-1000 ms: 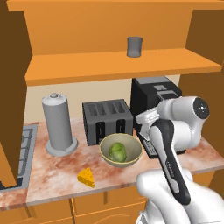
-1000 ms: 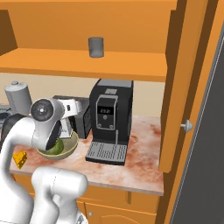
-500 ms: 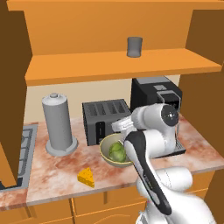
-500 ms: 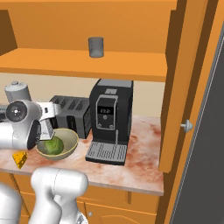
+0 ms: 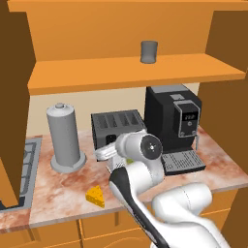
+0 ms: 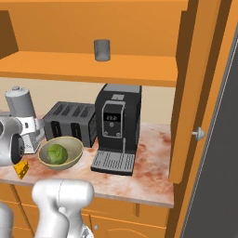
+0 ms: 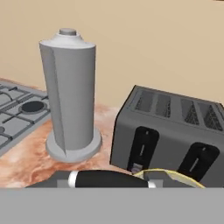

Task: Pick the cheese from the fridge and the cheese grater from the cabinet and place them next to the salad bowl.

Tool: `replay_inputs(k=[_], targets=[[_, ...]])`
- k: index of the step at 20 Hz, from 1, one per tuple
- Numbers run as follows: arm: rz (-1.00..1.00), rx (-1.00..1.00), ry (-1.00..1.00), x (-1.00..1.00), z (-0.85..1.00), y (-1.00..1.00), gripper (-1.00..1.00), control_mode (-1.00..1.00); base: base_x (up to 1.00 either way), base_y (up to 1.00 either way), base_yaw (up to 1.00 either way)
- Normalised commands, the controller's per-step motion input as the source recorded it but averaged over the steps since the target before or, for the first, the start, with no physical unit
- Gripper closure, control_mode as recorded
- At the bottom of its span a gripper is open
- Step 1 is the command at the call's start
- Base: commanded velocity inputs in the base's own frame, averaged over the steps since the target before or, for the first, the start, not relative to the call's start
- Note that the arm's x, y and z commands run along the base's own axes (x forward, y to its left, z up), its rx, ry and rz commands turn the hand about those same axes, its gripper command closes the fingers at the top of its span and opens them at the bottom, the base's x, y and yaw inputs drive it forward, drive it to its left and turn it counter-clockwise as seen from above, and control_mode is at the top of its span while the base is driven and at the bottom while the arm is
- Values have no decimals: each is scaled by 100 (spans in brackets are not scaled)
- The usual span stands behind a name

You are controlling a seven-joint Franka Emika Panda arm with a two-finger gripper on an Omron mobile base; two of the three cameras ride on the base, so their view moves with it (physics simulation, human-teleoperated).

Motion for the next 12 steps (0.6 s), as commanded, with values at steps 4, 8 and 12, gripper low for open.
replay_inputs(k=[4,8,12], targets=[[0,0,0,4,-20,78,100,-100,0,0,0],[0,2,0,12,-17,71,100,-100,0,0,0],[0,0,1,3,-1,15,100,-100,0,0,0]])
